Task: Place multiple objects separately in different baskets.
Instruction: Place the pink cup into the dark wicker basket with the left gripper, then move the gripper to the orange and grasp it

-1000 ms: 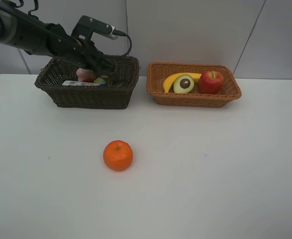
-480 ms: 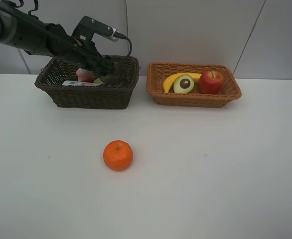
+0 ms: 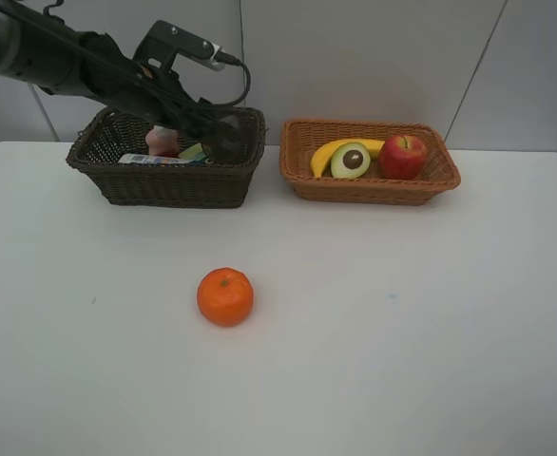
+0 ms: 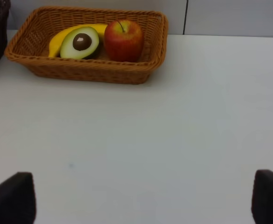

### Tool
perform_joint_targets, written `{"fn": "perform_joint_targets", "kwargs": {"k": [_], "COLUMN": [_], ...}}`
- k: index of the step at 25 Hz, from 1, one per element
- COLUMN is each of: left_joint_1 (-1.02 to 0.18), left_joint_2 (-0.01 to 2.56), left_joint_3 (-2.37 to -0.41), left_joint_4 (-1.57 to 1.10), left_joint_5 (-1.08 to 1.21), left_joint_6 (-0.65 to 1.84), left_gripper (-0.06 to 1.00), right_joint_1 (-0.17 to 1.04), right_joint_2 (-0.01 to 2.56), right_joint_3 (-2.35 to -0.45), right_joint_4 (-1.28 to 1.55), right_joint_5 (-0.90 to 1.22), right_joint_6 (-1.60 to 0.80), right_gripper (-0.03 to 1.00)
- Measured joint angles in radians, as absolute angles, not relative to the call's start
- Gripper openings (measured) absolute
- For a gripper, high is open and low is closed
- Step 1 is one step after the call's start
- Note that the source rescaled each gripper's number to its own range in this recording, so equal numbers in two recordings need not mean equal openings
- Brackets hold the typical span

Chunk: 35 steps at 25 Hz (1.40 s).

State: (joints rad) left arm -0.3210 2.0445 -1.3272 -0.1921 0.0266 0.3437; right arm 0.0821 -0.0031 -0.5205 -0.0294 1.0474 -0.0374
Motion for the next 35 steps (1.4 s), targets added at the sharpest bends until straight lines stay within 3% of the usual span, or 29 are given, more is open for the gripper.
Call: {"fn": "perform_joint_targets", "kwargs": {"k": [18, 35], "left_joint_1": [-0.334, -0.481], "left_joint_2": [1.833, 1.691], "left_joint_3": [-1.327, -1.327], "left_joint_4": [-0.195, -0.26], "left_joint_5": [0.328, 0.665], "left_joint_6": [0.321, 0.295], "left_gripper": [1.0, 1.0], "right_joint_1": [0.082, 0.082], "right_joint_2": [-0.003, -0.003], "right_joint_3": [-0.521, -0.521], "right_joint_4": [-0.029, -0.029], "right_joint_5": [1.047, 1.047], "right_joint_6": [-0.037, -0.037], "right_gripper": [0.97, 0.97]}}
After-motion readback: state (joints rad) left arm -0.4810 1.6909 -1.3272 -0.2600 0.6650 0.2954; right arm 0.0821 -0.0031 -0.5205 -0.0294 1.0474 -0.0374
